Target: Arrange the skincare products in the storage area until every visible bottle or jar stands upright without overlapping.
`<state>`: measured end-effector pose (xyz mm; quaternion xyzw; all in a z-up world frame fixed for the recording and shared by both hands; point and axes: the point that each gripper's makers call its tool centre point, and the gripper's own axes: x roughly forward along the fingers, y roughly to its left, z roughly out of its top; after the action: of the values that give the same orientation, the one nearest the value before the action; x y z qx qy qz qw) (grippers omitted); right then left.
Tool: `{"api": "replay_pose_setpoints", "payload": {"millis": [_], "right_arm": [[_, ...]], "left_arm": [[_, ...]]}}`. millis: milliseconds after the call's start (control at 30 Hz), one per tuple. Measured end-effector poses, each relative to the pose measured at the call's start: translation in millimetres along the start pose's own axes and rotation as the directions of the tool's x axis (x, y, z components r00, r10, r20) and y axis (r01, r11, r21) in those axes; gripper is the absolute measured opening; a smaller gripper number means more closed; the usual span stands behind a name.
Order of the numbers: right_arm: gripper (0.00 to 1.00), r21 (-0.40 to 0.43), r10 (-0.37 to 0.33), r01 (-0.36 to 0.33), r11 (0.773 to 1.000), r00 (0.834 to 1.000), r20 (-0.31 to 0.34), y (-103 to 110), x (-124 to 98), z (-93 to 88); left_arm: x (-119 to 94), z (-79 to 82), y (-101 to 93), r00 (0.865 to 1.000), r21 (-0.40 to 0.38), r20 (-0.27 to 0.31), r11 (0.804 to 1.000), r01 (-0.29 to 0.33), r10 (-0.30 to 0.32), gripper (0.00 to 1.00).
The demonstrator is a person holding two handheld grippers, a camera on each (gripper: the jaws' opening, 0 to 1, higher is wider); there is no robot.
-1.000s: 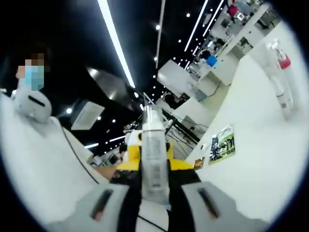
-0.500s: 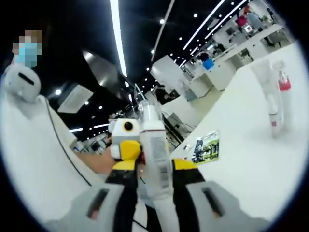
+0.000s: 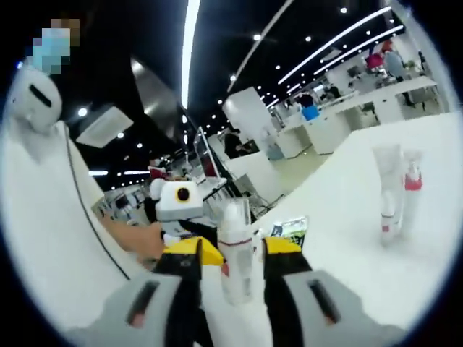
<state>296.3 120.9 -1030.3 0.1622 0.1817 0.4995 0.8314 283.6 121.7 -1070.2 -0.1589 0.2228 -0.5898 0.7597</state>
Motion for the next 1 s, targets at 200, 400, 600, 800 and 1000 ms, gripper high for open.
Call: {"api": "replay_pose_setpoints", "payload": {"millis": [200,400,600,800,1000], "right_arm": [[0.27,-0.024,-0.024,0.023,0.999,0.999,-0.043,-1.4,7.2,-0.7],[0.2,-0.045,-0.047,0.045,0.998,0.998,-0.046,-4.6,5.0,1.0],[0.19,-0.046,-0.071,0.067,0.997,0.993,-0.095,-6.7,5.9,-7.2],[0.18,-0.12,-0.084,0.071,0.99,0.99,-0.115,-5.5,6.1,-10.0],[0.18,-0.124,-0.1,0.087,0.988,0.989,-0.106,-14.9,6.0,-6.4]], "left_arm": [[3.9,-6.4,-2.1,1.0,0.04,-0.03,0.999,-0.001,0.002,0.18],[4.7,-12.4,-4.1,0.998,0.102,-0.069,0.995,0.003,0.004,0.19],[6.6,-20.4,-0.6,0.995,0.114,-0.098,0.993,-0.014,0.025,0.19],[8.6,-23.0,1.5,0.994,0.135,-0.105,0.991,-0.009,0.023,0.19],[10.6,-21.1,11.9,0.994,0.11,-0.097,0.993,-0.043,0.053,0.21]]}}
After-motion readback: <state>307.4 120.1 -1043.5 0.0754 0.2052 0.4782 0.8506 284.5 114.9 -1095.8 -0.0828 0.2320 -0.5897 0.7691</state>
